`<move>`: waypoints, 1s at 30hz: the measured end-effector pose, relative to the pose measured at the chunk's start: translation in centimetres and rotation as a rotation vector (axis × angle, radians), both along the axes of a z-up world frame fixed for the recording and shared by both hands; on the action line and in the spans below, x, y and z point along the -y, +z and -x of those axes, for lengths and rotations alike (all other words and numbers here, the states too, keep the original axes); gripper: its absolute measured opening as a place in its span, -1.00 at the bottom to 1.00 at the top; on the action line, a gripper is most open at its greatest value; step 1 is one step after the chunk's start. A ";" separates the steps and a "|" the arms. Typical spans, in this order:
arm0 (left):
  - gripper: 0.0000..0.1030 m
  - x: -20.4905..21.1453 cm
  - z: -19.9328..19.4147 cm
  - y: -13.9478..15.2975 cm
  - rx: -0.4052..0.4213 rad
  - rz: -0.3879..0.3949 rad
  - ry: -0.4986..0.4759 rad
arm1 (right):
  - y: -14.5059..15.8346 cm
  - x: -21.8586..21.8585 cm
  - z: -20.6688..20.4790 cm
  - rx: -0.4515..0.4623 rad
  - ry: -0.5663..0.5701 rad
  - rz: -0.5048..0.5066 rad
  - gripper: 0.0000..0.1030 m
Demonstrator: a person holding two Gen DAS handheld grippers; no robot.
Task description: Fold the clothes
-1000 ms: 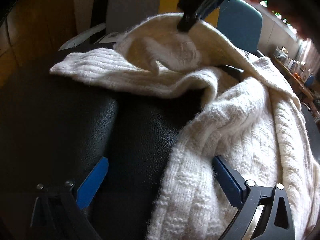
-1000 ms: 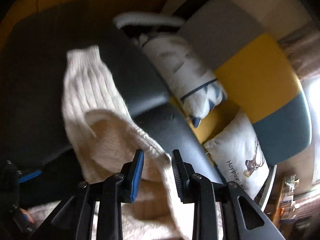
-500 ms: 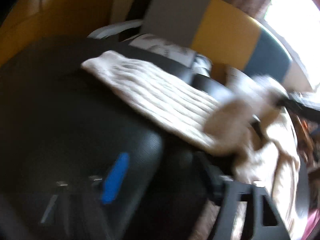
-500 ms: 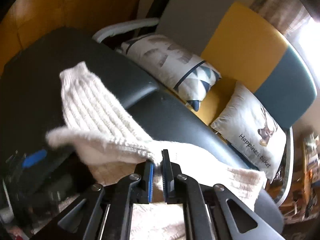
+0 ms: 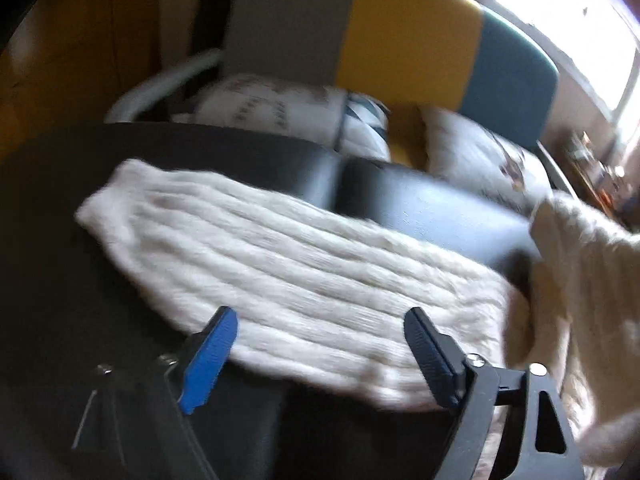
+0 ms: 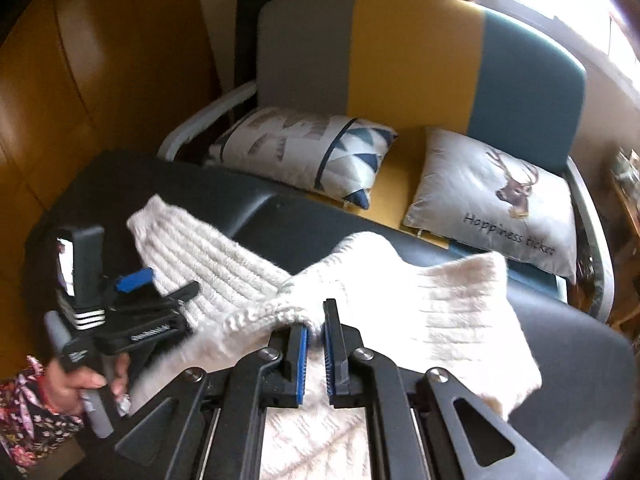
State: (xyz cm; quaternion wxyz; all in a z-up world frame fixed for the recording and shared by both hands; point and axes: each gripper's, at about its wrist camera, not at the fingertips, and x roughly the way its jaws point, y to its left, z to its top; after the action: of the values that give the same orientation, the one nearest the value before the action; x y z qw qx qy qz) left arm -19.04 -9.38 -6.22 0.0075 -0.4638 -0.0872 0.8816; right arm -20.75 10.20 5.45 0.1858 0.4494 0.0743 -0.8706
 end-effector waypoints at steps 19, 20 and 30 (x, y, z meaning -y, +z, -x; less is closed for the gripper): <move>-0.74 -8.6 -0.2 -1.1 -0.029 0.204 -0.184 | 2.2 -9.6 -3.8 -0.004 -0.168 0.228 -0.89; -0.75 -8.5 -0.3 -1.0 -0.034 0.199 -0.178 | 2.3 -10.1 -4.0 -0.006 -0.179 0.242 -0.89; -0.78 -5.2 -2.2 0.0 -0.101 0.120 -0.033 | 7.4 -20.1 -7.5 -0.147 -0.375 0.286 -0.89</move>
State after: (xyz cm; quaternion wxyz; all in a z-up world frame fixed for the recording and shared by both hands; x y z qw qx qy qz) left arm -16.88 -4.16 -6.21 -0.0015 -0.4200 -0.0258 0.9072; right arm -13.23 30.32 12.80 0.0770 0.3600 -0.1212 -0.9218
